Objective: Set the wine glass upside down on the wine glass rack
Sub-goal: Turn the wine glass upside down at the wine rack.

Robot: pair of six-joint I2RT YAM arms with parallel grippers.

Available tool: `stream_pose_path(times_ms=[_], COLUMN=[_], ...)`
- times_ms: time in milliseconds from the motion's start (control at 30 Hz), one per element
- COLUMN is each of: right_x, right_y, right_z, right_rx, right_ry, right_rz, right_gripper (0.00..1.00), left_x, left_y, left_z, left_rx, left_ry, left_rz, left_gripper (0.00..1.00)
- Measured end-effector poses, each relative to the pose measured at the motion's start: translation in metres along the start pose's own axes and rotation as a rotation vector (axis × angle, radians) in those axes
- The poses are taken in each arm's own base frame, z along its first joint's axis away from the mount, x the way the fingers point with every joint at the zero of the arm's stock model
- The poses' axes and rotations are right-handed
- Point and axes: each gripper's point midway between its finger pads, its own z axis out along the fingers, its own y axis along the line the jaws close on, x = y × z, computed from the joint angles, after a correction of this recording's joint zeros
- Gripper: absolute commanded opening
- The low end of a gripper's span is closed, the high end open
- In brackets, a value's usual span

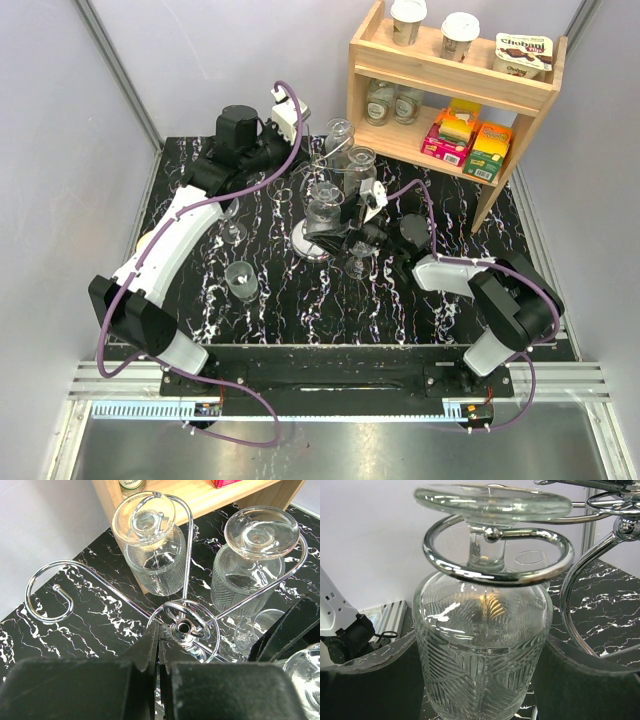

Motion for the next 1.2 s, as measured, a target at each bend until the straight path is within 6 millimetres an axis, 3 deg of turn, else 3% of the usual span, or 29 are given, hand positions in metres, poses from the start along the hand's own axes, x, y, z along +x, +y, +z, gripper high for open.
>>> stream_pose_path(times_ms=[300, 900, 1033, 1133, 1200], right_x=[-0.009, -0.008, -0.008, -0.008, -0.008], right_y=[0.012, 0.000, -0.002, -0.002, -0.003], right_z=[-0.011, -0.023, -0.025, -0.025, -0.025], right_rx=[0.000, 0.047, 0.053, 0.052, 0.052], right_ry=[-0.010, -0.009, -0.007, -0.007, -0.006], right_rz=[-0.012, -0.029, -0.039, -0.054, -0.068], right_gripper=[0.00, 0.00, 0.34, 0.49, 0.72], left_x=[0.000, 0.000, 0.000, 0.000, 0.000], left_y=[0.001, 0.002, 0.002, 0.001, 0.001], left_z=[0.000, -0.001, -0.001, -0.001, -0.001], left_rx=[-0.001, 0.001, 0.004, 0.006, 0.007], left_ry=[0.000, -0.002, -0.002, -0.003, -0.003], left_rz=[-0.003, -0.014, -0.015, -0.014, -0.014], left_gripper=[0.00, 0.00, 0.00, 0.00, 0.00])
